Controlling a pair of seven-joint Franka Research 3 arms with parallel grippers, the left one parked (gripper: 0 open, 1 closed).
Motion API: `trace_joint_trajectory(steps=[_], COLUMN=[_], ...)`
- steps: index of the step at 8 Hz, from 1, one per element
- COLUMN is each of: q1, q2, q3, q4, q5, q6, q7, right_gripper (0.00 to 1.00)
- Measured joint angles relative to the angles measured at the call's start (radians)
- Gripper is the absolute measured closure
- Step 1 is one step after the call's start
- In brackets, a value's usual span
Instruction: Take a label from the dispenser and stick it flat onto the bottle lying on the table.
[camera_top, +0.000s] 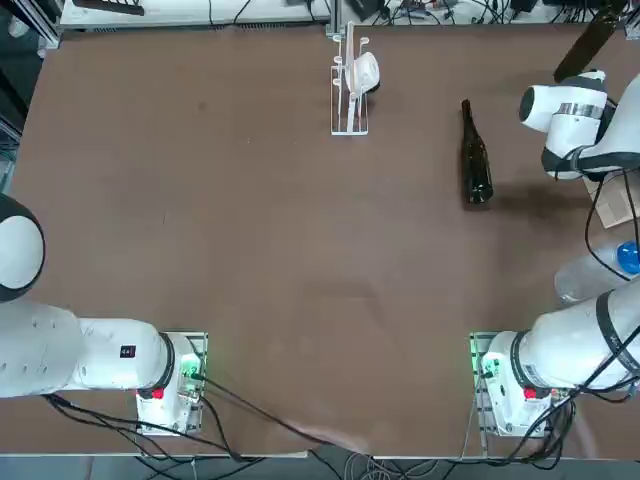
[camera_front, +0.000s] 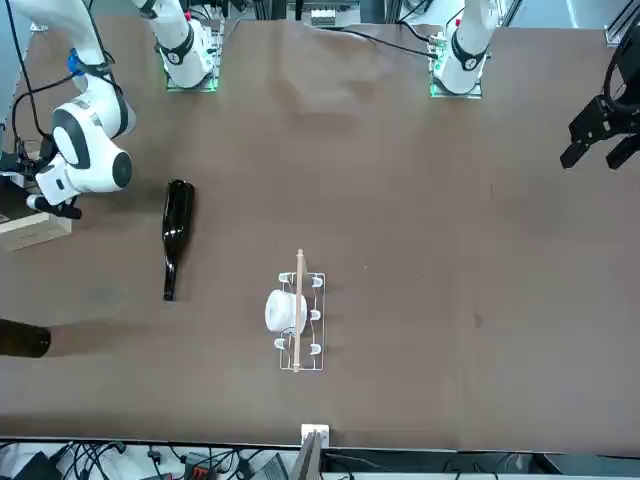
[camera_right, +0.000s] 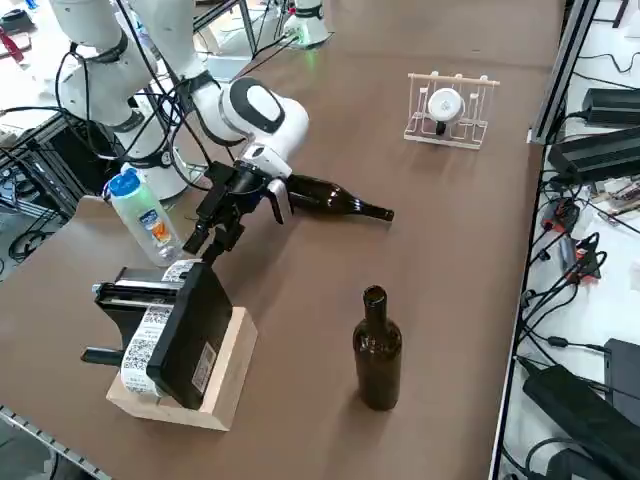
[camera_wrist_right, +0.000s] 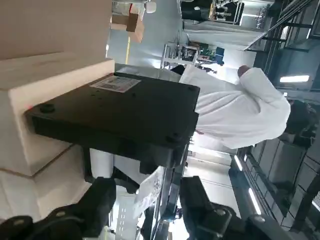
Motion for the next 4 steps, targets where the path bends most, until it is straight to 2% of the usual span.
trace_joint_trajectory(steps=[4], q1=[-0.003], q2=[0.000], q3=[0.000], q4=[0.000], q5=[-0.001], q6=[-0.029], q7=[0.001], right_gripper=[0.28])
